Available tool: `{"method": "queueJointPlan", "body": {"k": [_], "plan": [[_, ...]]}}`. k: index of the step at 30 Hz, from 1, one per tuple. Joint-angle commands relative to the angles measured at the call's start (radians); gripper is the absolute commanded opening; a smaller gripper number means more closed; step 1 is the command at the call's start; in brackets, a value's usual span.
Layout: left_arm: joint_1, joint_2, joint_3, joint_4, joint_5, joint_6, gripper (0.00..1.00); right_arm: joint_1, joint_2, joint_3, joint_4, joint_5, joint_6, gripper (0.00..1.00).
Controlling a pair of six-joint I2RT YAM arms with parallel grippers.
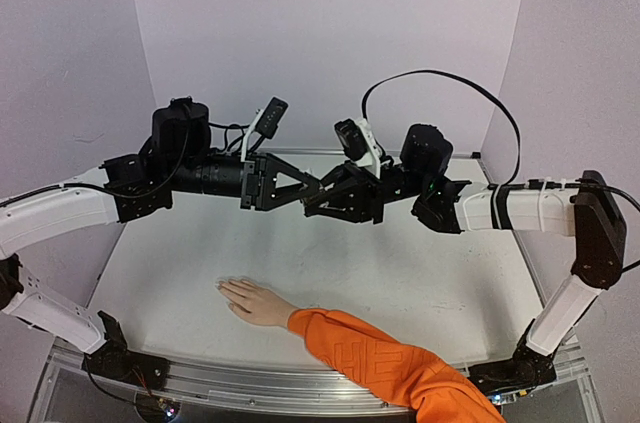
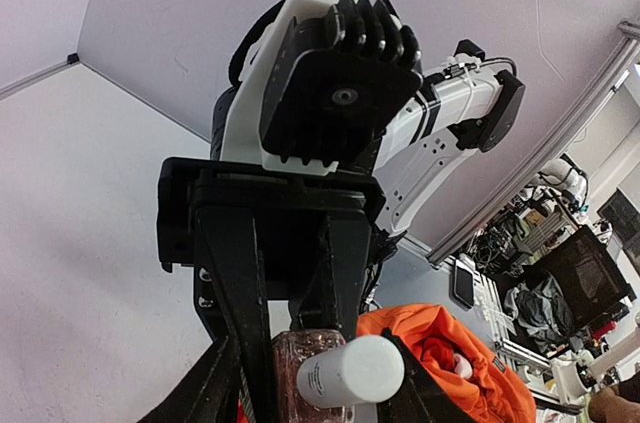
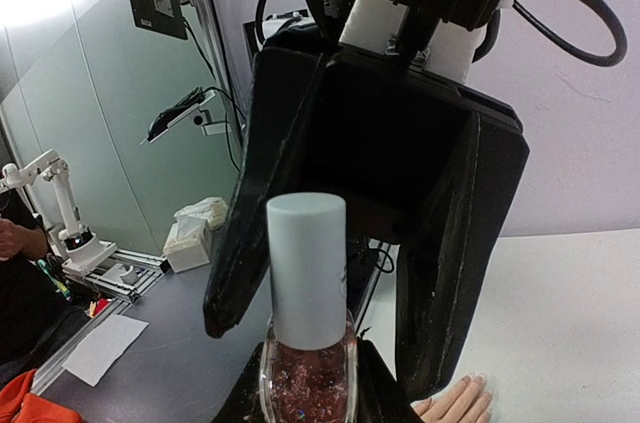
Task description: Paint the nails
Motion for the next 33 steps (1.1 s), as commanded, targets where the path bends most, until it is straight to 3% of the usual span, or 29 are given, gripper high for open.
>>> {"method": "queueJointPlan", "body": {"k": [1, 6, 8, 11, 17, 22, 25, 26, 27, 29, 30, 31, 33], "plan": [[0.001, -0.001, 0.055, 0.072, 0.010, -0.007, 0.50, 0.006, -0.009, 0.011, 0.084, -0.025, 0.004, 0.00], [0.001, -0.017, 0.042, 0.079, -0.032, -0.005, 0.60, 0.006, -0.003, 0.004, 0.084, -0.022, 0.000, 0.00], [0.002, -0.023, 0.035, 0.083, -0.040, -0.003, 0.59, 0.006, -0.002, 0.002, 0.083, -0.016, -0.002, 0.00], [0.001, -0.018, 0.034, 0.084, -0.042, -0.006, 0.45, 0.006, 0.002, 0.003, 0.082, -0.002, -0.003, 0.00], [0.001, -0.007, 0.032, 0.085, -0.068, -0.002, 0.26, 0.006, 0.019, 0.008, 0.076, 0.019, -0.006, 0.00], [0.001, -0.013, 0.004, 0.082, -0.144, 0.017, 0.05, 0.007, 0.000, 0.010, -0.035, 0.183, -0.089, 0.00], [0.001, -0.010, -0.012, 0.076, -0.201, 0.013, 0.00, 0.009, -0.029, -0.001, -0.119, 0.419, -0.144, 0.00], [-0.001, -0.009, -0.017, 0.070, -0.227, 0.008, 0.00, 0.022, -0.045, -0.003, -0.143, 0.584, -0.169, 0.00], [-0.001, -0.007, -0.023, 0.064, -0.256, 0.003, 0.00, 0.061, -0.058, 0.000, -0.212, 0.815, -0.210, 0.00], [-0.002, -0.004, -0.030, 0.045, -0.322, -0.013, 0.00, 0.190, -0.042, 0.032, -0.268, 1.538, -0.316, 0.00], [-0.002, 0.004, -0.029, 0.032, -0.353, -0.024, 0.00, 0.231, -0.015, 0.054, -0.248, 1.778, -0.382, 0.00], [-0.002, 0.014, -0.025, 0.023, -0.378, -0.034, 0.00, 0.254, 0.016, 0.070, -0.214, 1.923, -0.443, 0.00], [-0.002, 0.037, -0.008, -0.022, -0.398, -0.054, 0.00, 0.275, 0.054, 0.092, -0.145, 2.024, -0.516, 0.00]]}}
